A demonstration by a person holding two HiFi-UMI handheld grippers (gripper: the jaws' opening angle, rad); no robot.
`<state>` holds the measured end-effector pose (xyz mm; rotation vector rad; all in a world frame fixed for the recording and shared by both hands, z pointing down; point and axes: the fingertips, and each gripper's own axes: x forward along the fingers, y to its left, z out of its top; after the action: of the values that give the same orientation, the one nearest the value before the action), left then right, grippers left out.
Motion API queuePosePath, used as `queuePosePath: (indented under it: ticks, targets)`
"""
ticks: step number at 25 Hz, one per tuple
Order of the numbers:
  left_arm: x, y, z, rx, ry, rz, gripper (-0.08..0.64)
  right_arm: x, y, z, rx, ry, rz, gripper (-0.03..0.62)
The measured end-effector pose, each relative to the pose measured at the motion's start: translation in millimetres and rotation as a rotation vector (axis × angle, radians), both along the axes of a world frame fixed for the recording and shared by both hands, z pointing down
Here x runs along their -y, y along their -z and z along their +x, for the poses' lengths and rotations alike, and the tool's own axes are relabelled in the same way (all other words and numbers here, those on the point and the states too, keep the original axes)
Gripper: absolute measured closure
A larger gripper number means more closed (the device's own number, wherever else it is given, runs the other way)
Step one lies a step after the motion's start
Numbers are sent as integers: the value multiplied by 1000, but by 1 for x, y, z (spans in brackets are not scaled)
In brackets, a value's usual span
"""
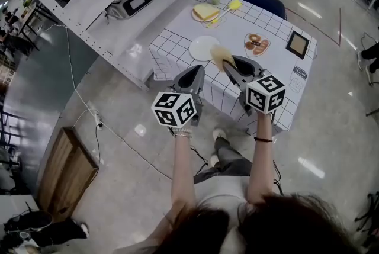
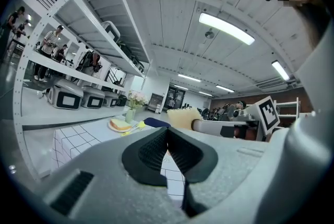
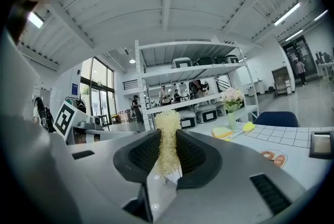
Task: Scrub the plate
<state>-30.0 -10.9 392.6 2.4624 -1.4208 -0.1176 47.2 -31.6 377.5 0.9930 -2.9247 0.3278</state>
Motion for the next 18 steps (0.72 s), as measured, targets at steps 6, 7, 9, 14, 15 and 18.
queuePosePath:
  ticks: [6,7,9,14,15,18]
  targets:
    - [30,-4,-9,0,-2,-9,549,31,-5,-8,5,5,-17,512]
    - [36,-5,-11,3,-1,-13,549,37,-7,-9,5,6,-21,512]
    - [46,-8,-16,1,4,-19,549,48,-9,-13,4,9,-25,512]
    - [73,-15,-28,-6,11,-39,549,76,-16,-24,-3,15,-42,512]
    - [78,-17,-30,-10,12,-43,549,81,-18,-26,-6,18,-46,512]
    - [92,-22,-35,-16,16,-59,549,95,-22,-33,-16,29,-58,512]
